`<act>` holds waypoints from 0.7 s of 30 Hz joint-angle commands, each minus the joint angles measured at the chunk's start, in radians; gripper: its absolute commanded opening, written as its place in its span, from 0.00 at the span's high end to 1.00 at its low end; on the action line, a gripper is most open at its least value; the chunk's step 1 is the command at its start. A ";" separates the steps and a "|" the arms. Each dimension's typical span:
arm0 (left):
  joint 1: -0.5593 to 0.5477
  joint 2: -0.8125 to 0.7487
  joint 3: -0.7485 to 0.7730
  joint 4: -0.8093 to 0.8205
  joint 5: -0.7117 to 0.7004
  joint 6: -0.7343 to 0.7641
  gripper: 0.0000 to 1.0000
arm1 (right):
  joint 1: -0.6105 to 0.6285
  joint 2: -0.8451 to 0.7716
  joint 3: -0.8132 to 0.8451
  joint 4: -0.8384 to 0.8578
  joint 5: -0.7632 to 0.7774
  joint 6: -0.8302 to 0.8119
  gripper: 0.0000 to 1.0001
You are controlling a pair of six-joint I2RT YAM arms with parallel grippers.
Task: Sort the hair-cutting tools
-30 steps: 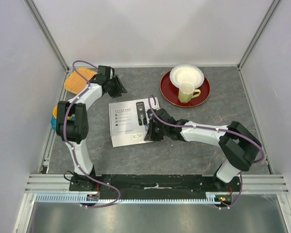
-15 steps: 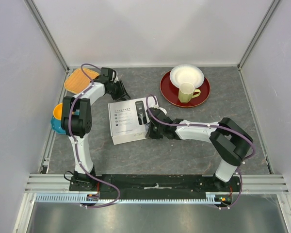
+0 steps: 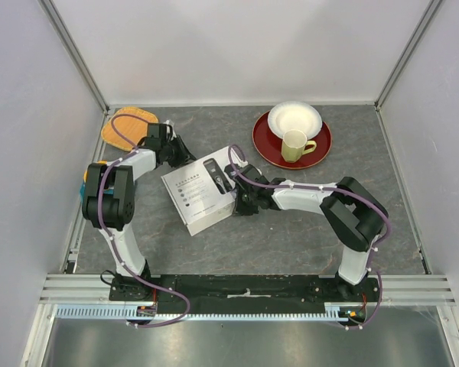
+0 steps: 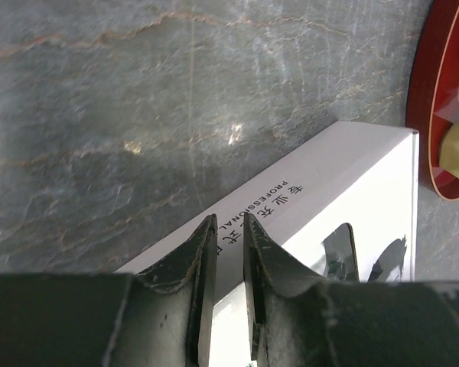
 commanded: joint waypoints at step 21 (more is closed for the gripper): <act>-0.149 -0.501 -0.491 -0.295 0.086 -0.056 0.73 | -0.108 0.075 0.101 0.328 -0.179 -0.006 0.84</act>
